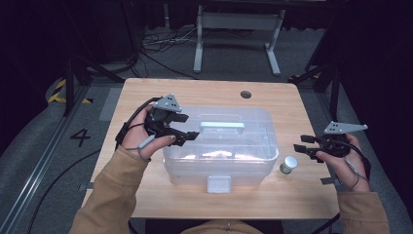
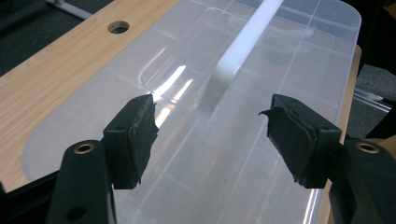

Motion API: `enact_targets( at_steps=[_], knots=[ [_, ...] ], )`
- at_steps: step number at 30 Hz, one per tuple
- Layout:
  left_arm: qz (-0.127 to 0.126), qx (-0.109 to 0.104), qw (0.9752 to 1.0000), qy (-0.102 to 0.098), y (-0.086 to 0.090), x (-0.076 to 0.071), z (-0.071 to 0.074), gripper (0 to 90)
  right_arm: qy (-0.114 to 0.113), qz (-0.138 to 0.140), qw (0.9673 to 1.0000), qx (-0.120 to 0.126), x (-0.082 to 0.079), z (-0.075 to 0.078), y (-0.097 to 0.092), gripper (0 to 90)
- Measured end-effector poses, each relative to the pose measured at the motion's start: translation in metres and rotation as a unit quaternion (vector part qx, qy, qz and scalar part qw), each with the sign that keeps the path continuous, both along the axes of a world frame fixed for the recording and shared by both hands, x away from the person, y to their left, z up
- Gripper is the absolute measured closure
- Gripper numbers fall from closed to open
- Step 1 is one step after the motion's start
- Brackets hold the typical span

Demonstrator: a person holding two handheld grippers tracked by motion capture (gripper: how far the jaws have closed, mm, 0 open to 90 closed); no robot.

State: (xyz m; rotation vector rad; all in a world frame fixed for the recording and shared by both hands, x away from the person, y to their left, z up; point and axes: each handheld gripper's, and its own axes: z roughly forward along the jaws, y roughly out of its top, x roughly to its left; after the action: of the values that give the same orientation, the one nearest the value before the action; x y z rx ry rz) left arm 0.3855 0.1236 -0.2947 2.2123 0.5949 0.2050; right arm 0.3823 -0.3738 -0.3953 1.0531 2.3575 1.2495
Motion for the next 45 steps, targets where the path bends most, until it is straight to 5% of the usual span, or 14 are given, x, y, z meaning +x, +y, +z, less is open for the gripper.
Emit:
enact_targets(
  at_steps=[19, 32, 37, 45],
  knots=[
    [-0.02, 0.003, 0.9997, 0.011, -0.038, 0.012, -0.013, 40.6, 0.004, 0.008, 0.9999, -0.008, 0.0, -0.001, 0.002, 47.5],
    [-0.01, 0.003, 0.9998, 0.019, -0.043, 0.016, -0.018, 48.2, 0.008, 0.018, 0.9995, -0.023, -0.001, -0.001, 0.004, 52.1],
    [-0.002, 0.012, 0.9999, 0.012, -0.042, 0.016, -0.017, 59.8, 0.011, 0.02, 0.9995, -0.024, -0.002, 0.0, 0.004, 56.2],
    [0.008, 0.017, 0.9998, 0.005, -0.042, 0.016, -0.016, 67.8, 0.024, 0.029, 0.9993, -0.005, -0.004, 0.001, 0.008, 62.3]
  ],
)
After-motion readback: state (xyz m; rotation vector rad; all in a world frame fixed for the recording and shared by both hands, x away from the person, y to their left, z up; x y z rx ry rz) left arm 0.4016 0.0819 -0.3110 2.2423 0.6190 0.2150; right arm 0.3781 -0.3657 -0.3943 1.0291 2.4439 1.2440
